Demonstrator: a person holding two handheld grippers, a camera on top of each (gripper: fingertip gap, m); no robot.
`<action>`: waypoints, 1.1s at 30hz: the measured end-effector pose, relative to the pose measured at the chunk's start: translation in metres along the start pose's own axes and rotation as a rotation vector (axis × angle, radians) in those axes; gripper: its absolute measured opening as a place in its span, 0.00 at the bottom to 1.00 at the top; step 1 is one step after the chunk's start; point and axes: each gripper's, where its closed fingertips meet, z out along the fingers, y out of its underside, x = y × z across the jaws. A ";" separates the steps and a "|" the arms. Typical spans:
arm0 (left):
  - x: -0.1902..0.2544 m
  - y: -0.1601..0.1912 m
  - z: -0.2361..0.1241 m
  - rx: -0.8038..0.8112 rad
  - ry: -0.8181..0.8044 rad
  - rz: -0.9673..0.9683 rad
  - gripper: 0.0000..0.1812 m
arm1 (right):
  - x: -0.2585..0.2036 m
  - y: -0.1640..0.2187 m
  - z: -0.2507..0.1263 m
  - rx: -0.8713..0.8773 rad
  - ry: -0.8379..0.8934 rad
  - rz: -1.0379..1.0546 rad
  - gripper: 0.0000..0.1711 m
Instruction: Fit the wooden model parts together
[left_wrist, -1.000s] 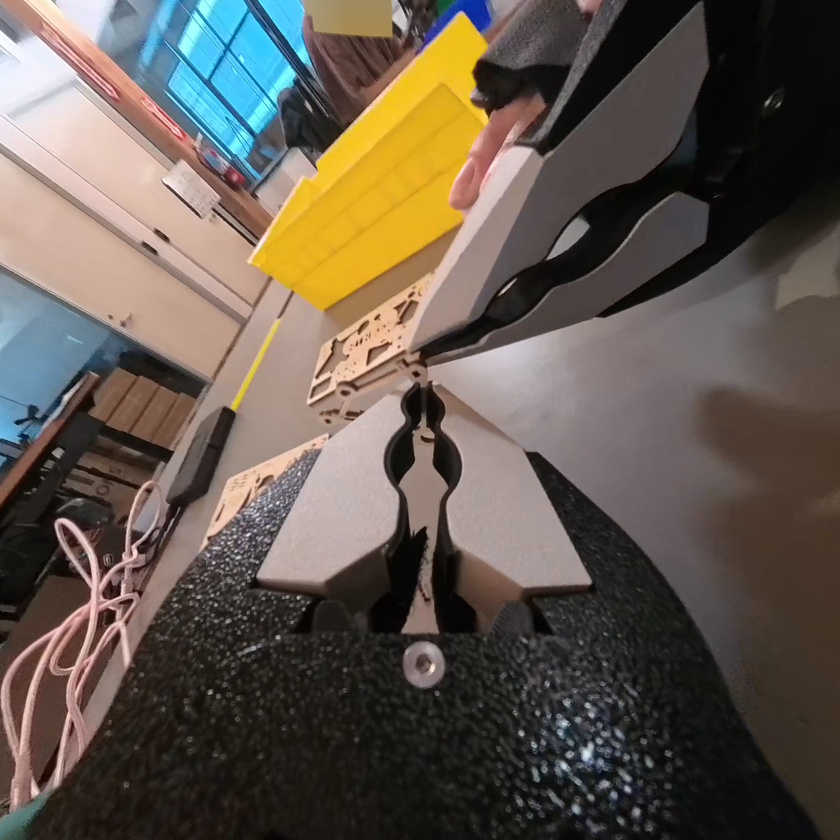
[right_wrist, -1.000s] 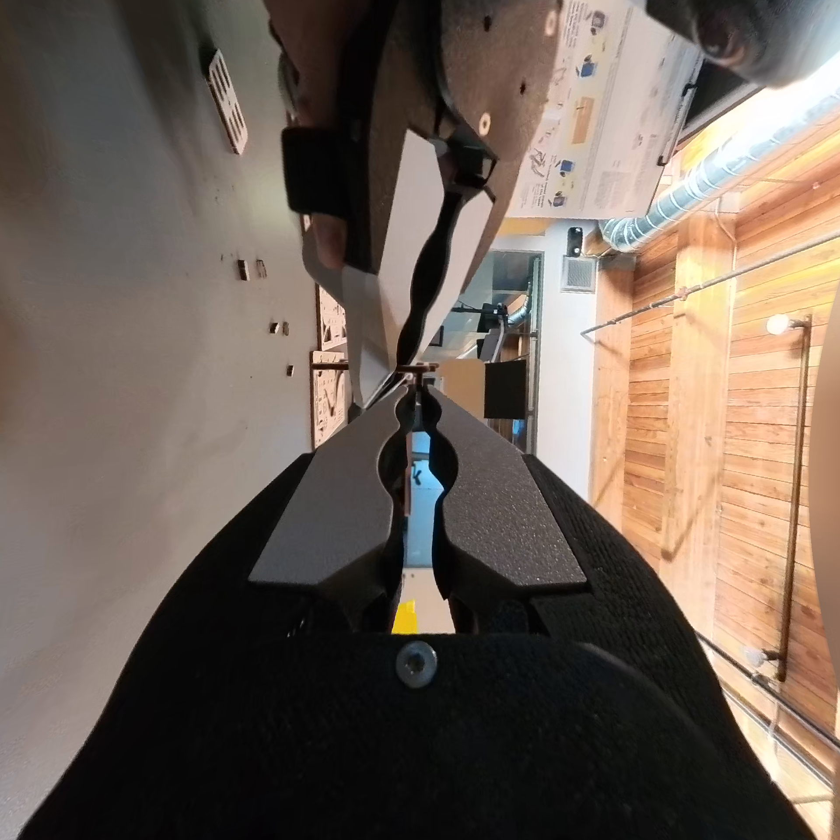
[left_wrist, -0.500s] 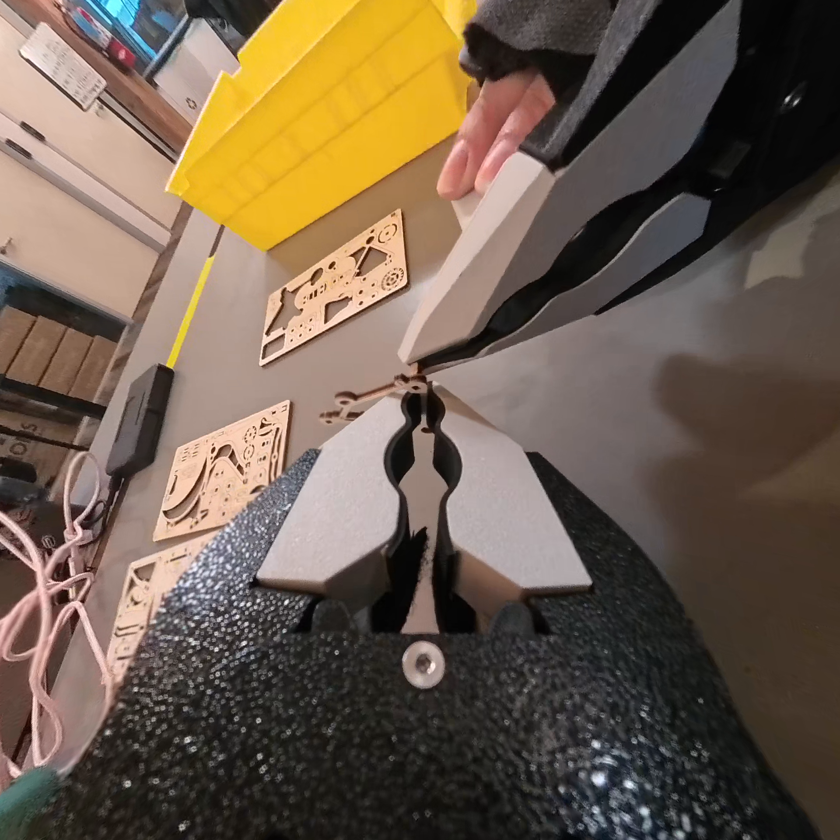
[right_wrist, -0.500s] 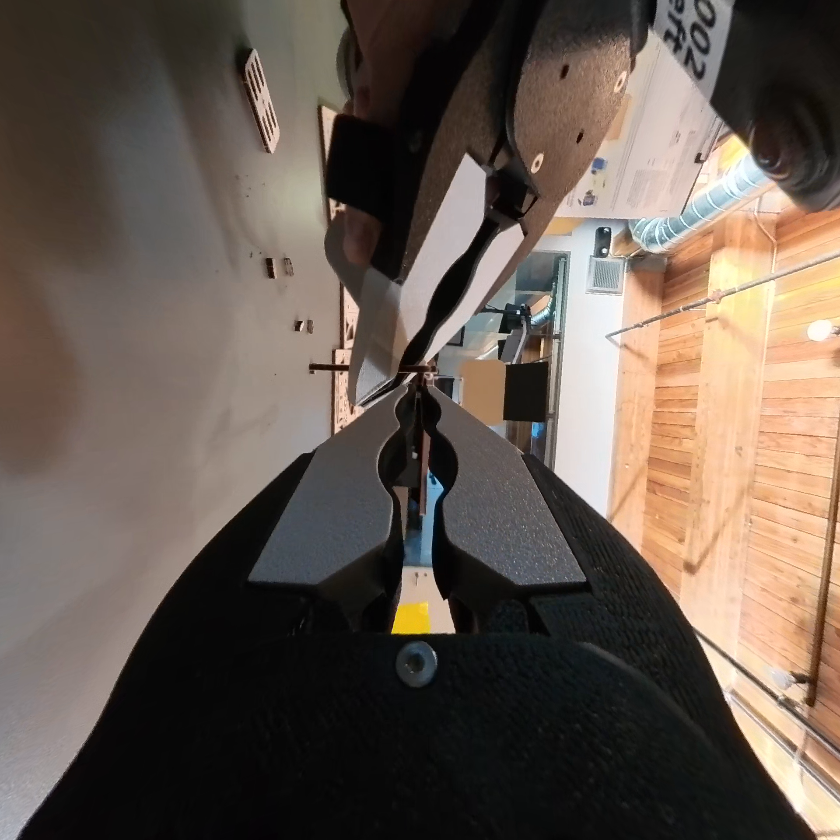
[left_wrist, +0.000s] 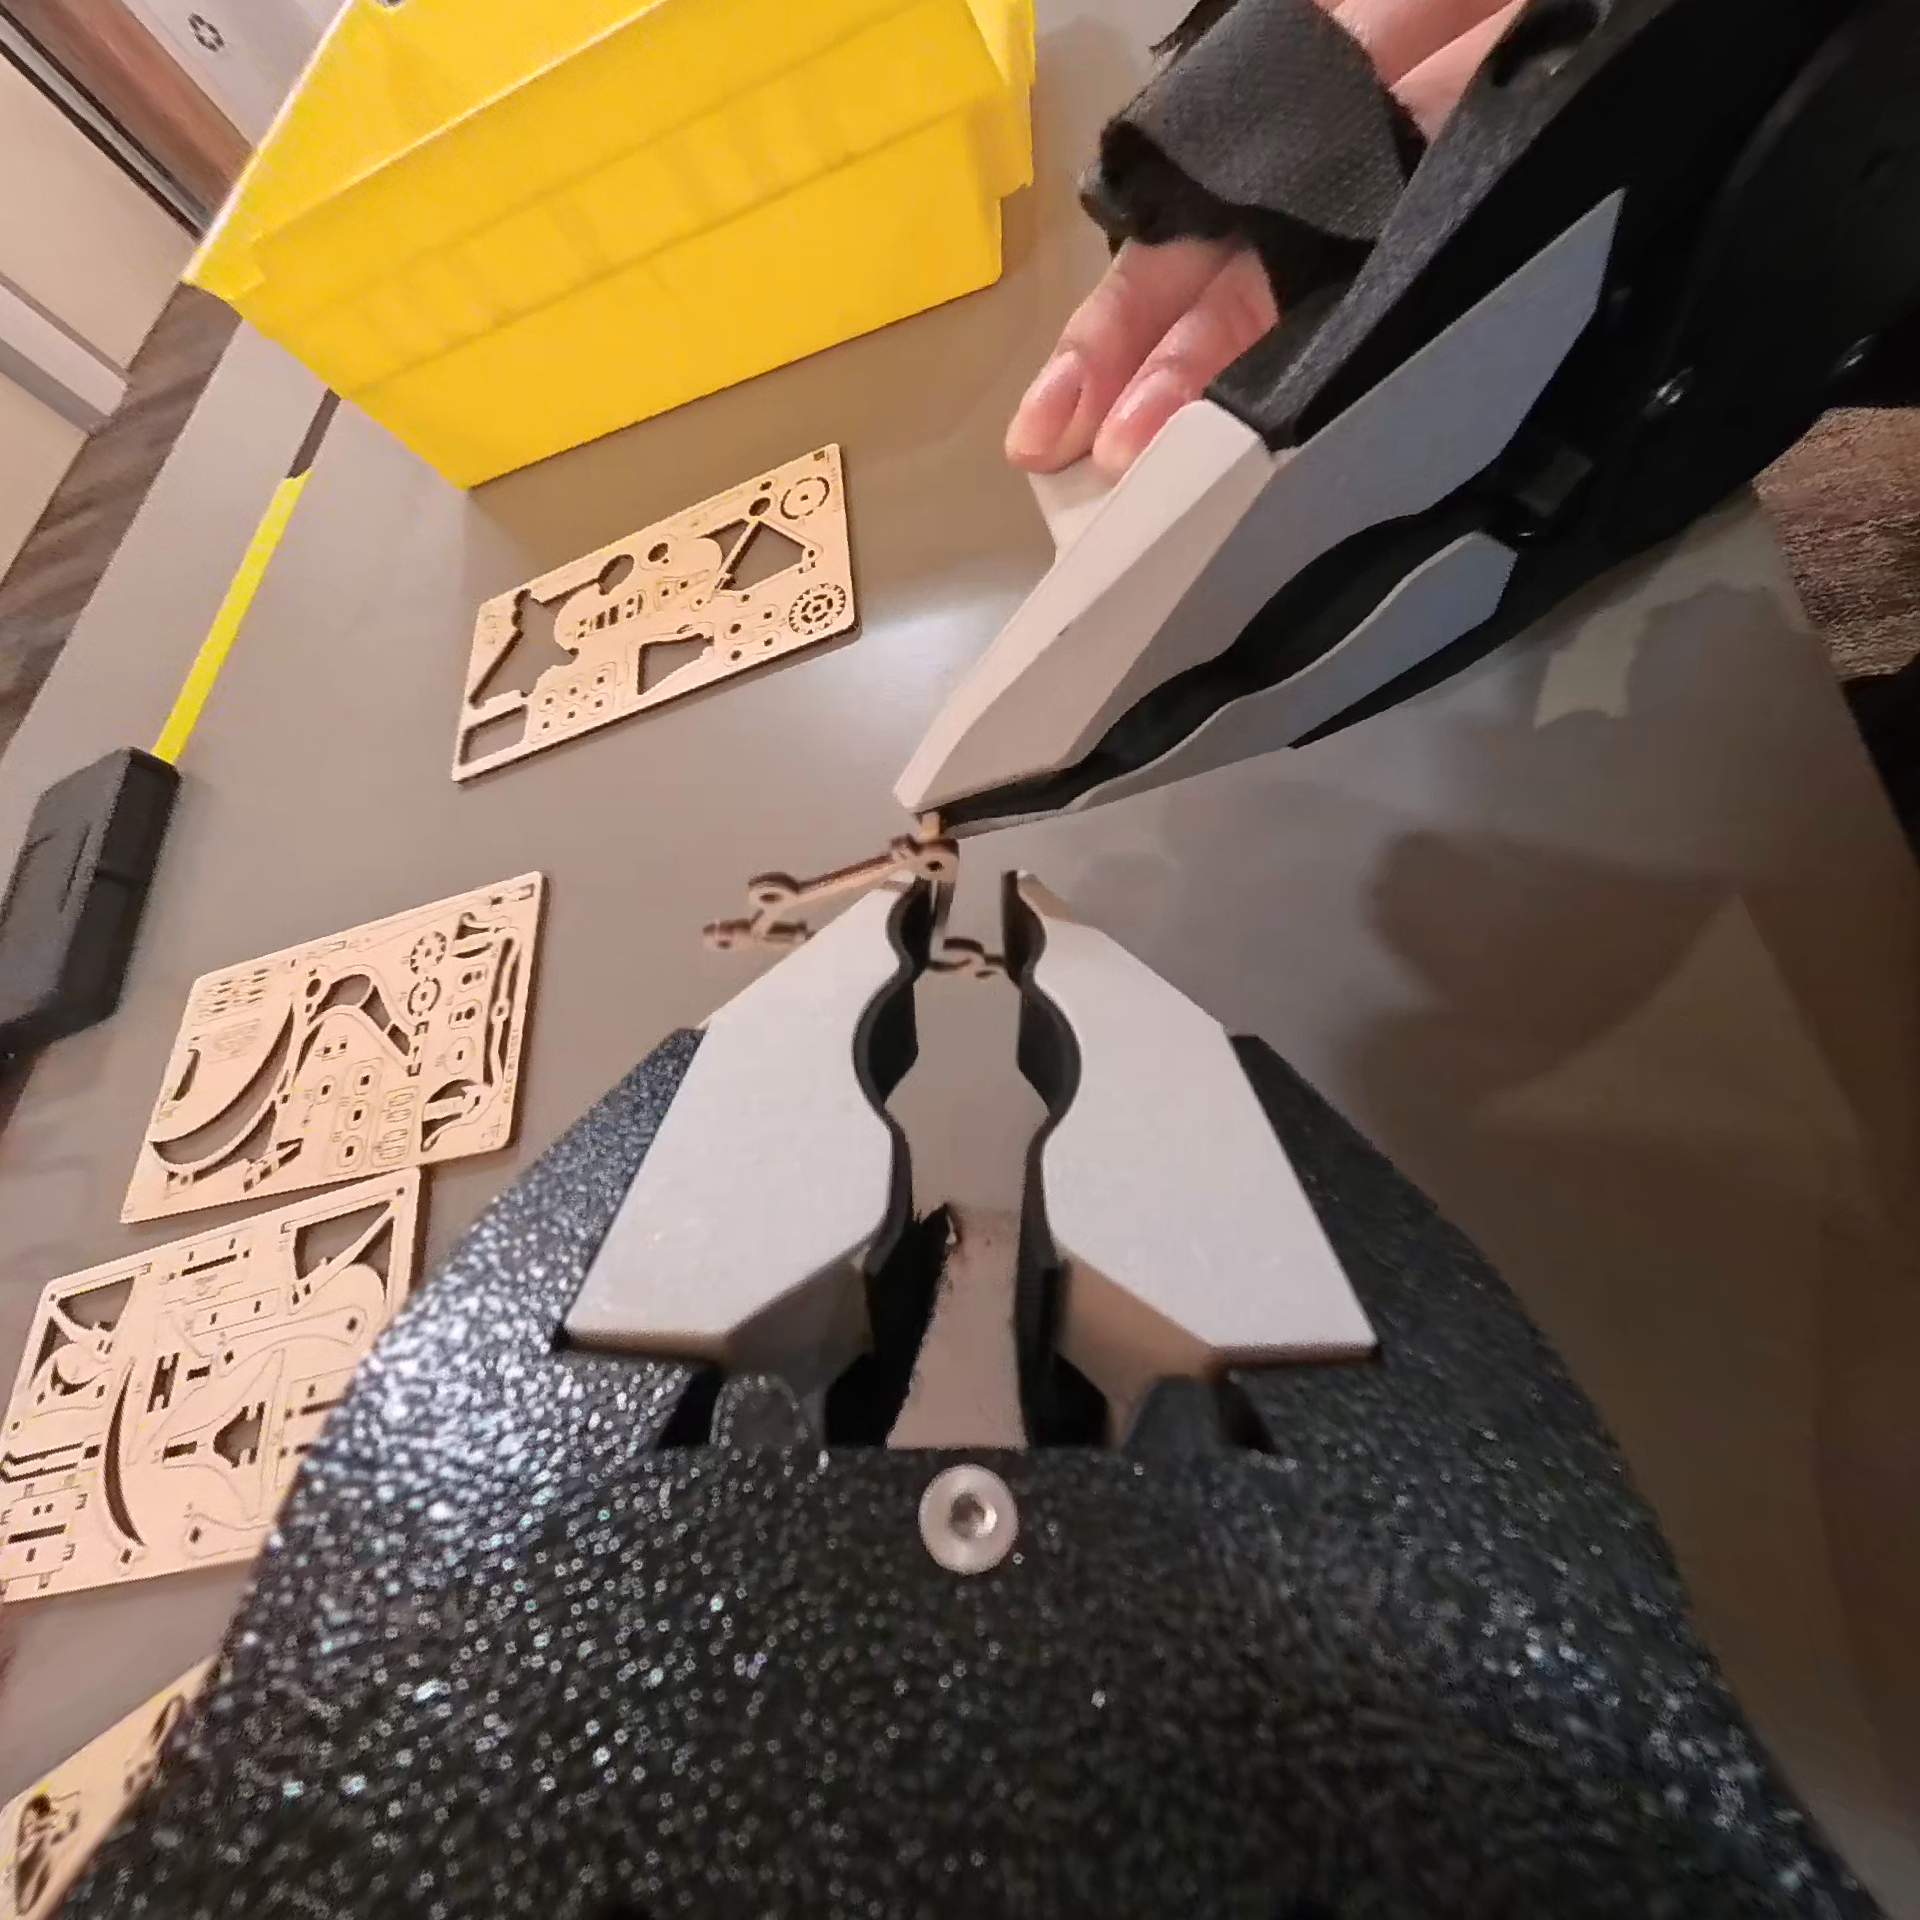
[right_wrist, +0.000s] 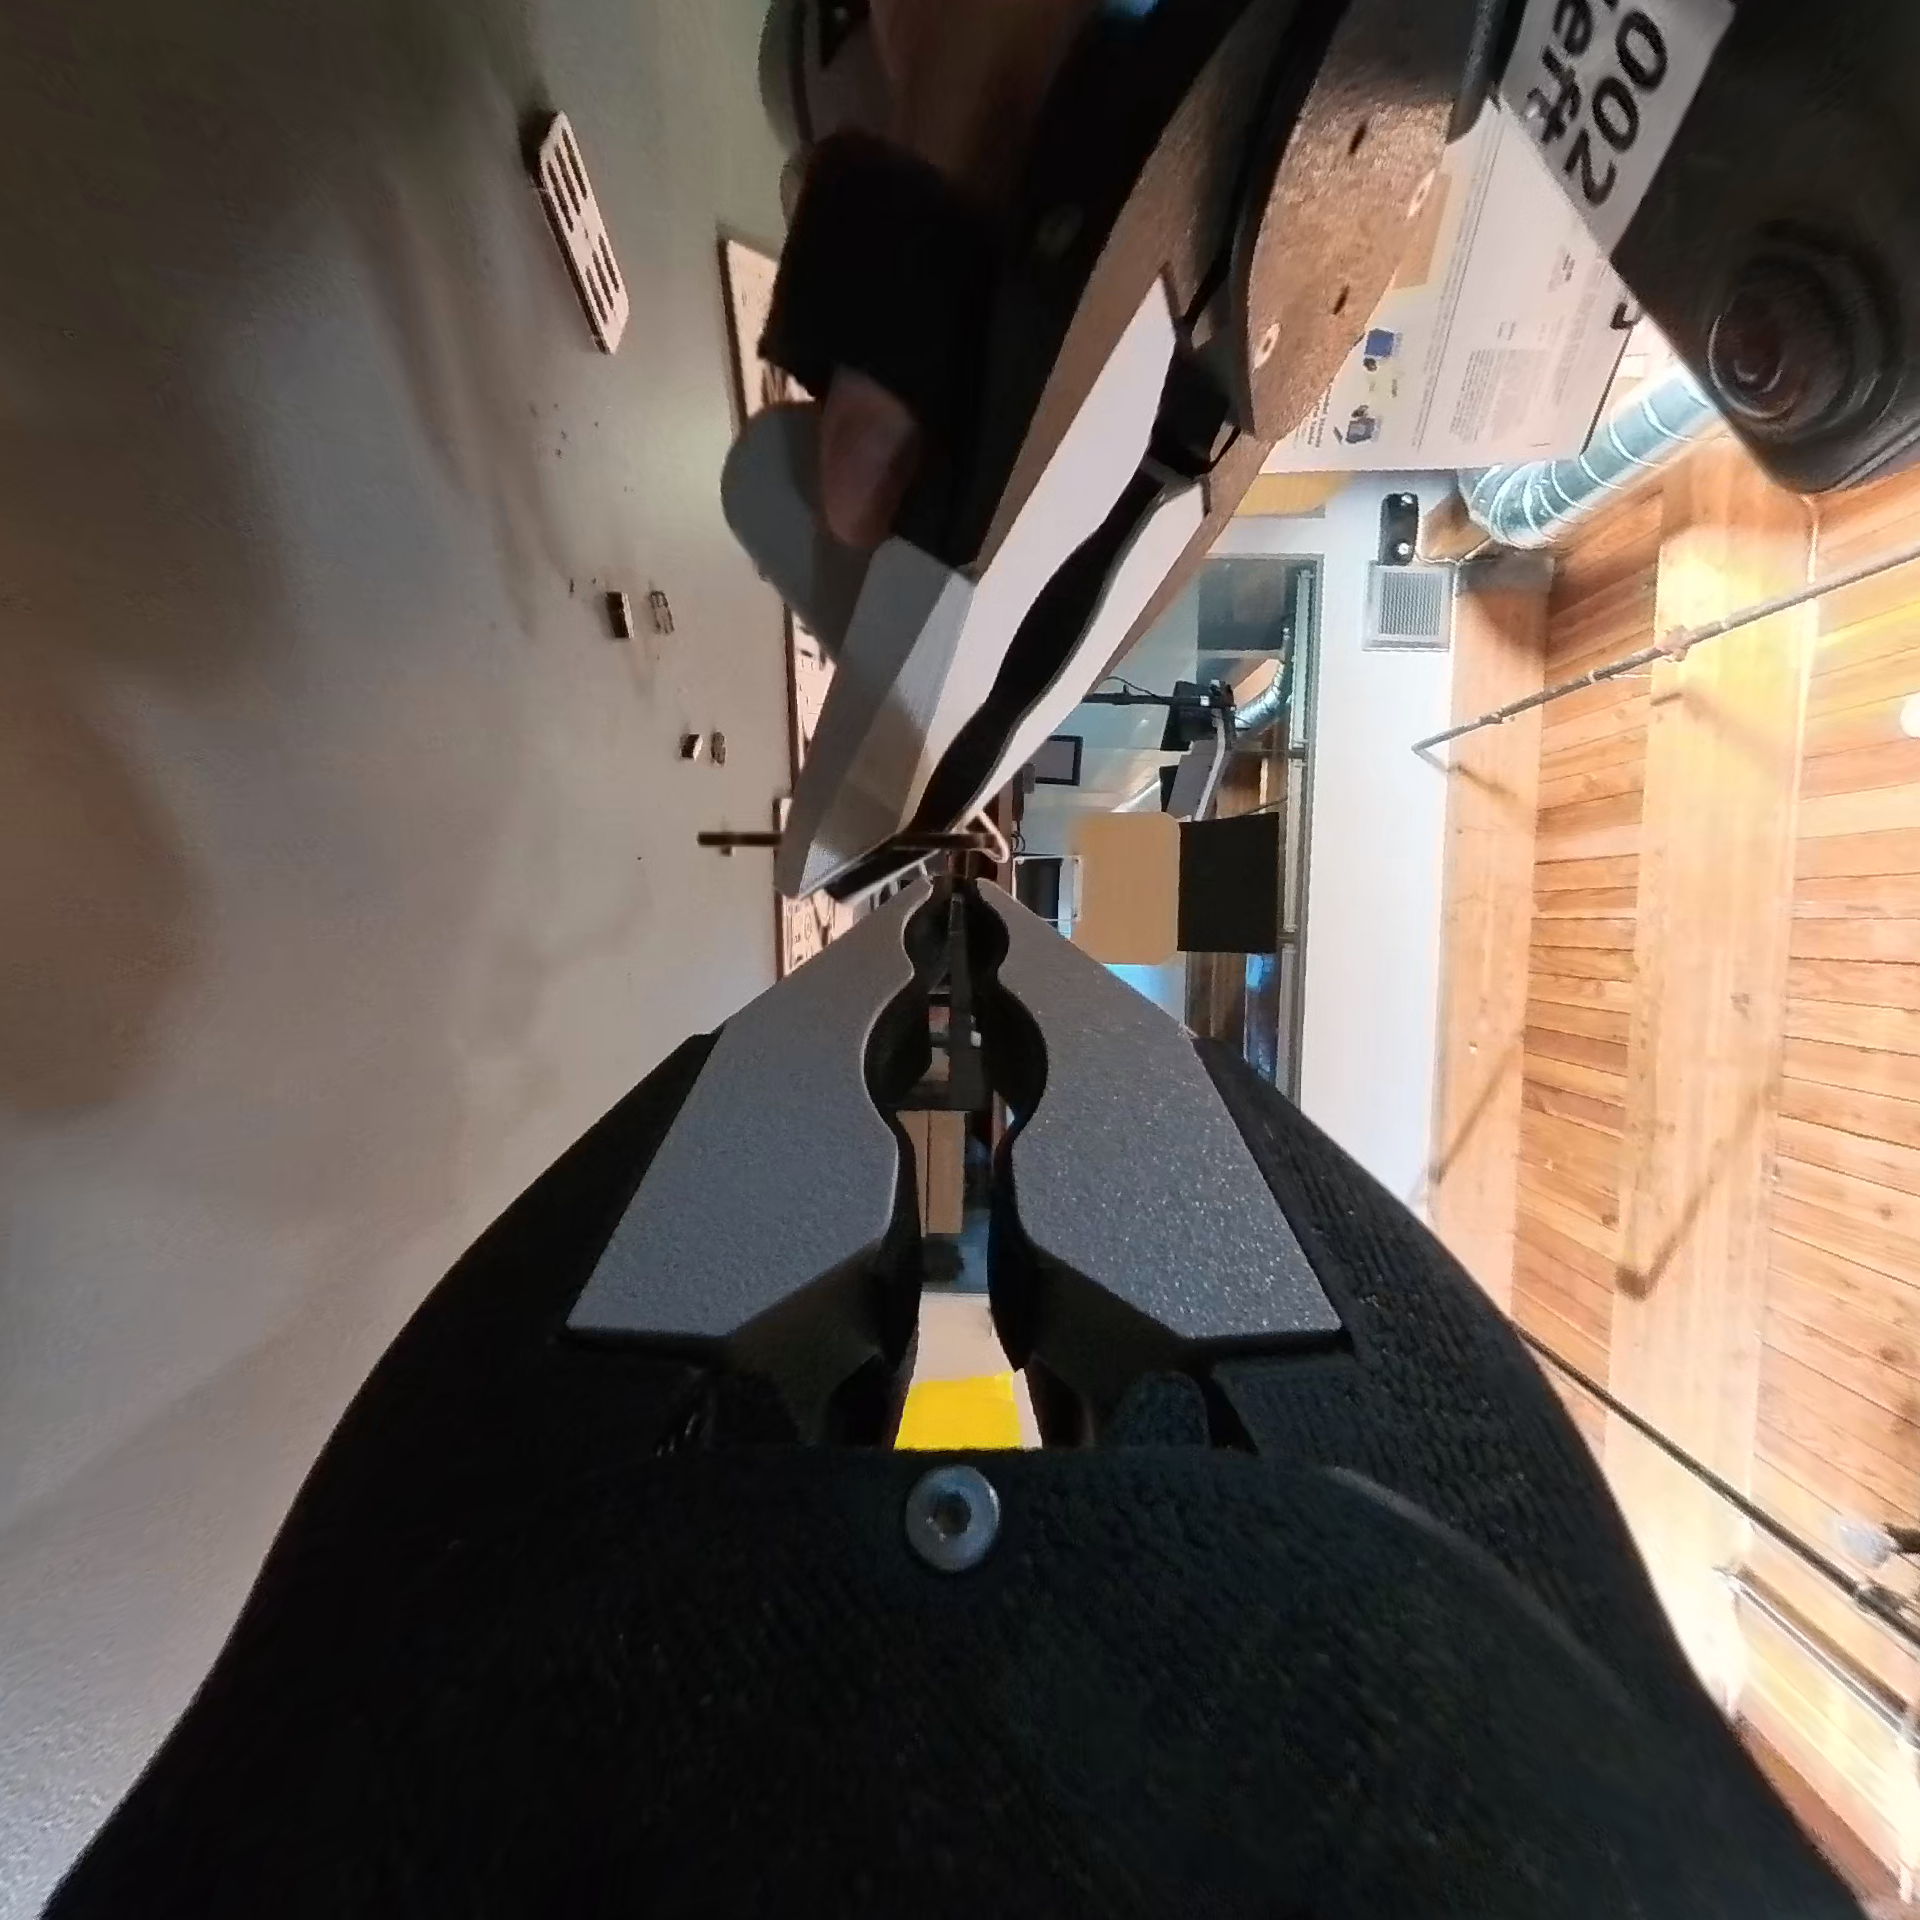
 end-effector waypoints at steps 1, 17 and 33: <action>0.000 0.000 -0.001 -0.004 0.004 -0.004 0.06 | 0.000 0.000 0.000 0.000 -0.002 0.004 0.00; 0.001 -0.002 -0.009 -0.053 0.087 -0.117 0.01 | -0.005 0.000 -0.002 0.001 -0.033 -0.011 0.00; 0.002 0.004 -0.007 -0.139 0.116 -0.169 0.00 | -0.006 0.002 -0.001 -0.024 -0.059 0.004 0.00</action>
